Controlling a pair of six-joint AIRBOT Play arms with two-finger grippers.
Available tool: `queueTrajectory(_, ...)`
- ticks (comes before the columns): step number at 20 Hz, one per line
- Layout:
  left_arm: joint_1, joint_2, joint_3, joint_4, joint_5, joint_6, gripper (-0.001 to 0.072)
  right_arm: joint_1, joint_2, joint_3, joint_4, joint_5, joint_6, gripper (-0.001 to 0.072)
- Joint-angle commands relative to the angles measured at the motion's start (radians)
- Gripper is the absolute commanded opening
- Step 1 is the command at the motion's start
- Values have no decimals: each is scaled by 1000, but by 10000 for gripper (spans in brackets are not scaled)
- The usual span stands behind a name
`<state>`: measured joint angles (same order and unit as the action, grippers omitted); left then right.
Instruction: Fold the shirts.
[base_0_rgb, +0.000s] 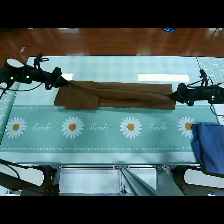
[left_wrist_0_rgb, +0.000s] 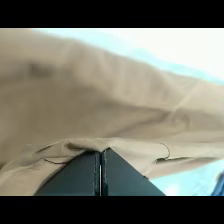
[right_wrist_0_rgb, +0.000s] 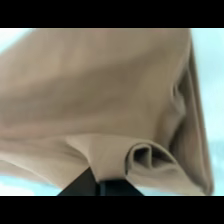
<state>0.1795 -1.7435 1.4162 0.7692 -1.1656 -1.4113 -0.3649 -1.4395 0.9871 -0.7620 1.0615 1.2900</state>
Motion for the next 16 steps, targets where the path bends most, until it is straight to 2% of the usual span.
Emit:
queueTrajectory(1,-3,-119,150,-3,-33,-42,18,1,-87,87,43,-26,-13,23)
queueTrajectory(3,-8,-159,181,-3,-30,-39,18,1,-129,122,65,-33,-12,23)
queueTrajectory(5,-12,-189,204,-3,-19,13,19,1,-162,145,83,-58,-12,23)
queueTrajectory(10,-16,-212,210,-68,72,21,18,2,-204,165,111,-104,-13,23)
queueTrajectory(14,-42,-214,209,-108,84,82,32,14,-218,165,154,-151,-33,30)
queueTrajectory(15,-54,-214,209,-108,80,79,215,26,-219,165,154,-177,-32,173)
queueTrajectory(16,-62,-212,213,-108,60,79,410,42,-219,165,154,-196,-32,398)
